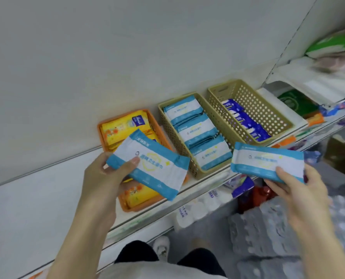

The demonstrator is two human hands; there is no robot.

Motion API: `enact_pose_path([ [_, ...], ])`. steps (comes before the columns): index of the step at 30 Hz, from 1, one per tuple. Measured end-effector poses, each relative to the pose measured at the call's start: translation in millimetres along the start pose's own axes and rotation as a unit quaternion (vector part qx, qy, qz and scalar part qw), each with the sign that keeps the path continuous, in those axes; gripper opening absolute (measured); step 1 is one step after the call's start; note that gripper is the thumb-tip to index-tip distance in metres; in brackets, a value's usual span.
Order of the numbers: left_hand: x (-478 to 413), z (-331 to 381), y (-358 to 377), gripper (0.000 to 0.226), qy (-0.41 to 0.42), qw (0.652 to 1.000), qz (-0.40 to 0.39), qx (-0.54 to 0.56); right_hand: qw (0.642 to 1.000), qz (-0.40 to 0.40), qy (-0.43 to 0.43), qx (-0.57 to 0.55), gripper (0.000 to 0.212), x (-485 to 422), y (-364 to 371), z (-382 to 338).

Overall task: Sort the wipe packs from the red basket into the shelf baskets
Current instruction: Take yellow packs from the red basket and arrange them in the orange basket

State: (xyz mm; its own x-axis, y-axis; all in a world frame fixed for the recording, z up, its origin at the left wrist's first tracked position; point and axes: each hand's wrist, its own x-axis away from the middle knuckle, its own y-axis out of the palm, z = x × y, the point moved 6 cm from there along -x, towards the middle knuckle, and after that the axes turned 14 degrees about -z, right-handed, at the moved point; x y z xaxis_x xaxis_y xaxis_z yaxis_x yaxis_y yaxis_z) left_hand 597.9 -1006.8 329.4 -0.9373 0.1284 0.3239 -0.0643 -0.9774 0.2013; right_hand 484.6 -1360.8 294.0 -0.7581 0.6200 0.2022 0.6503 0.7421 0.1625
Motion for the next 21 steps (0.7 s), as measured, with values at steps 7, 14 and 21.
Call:
enact_pose_path([
  [7, -25, -28, 23, 0.026, -0.056, 0.997, 0.051, 0.015, 0.954, -0.218, -0.015, 0.205, 0.075, -89, 57, 22],
  [14, -28, -39, 49, 0.030, -0.073, 0.991, 0.102, 0.055, 0.833, -0.410, 0.074, 0.364, 0.070, -137, 98, 49],
  [21, -27, -49, 66, 0.027, -0.061, 0.984, 0.148, 0.075, 0.672, -0.498, 0.102, 0.538, 0.058, -152, 115, 50],
])
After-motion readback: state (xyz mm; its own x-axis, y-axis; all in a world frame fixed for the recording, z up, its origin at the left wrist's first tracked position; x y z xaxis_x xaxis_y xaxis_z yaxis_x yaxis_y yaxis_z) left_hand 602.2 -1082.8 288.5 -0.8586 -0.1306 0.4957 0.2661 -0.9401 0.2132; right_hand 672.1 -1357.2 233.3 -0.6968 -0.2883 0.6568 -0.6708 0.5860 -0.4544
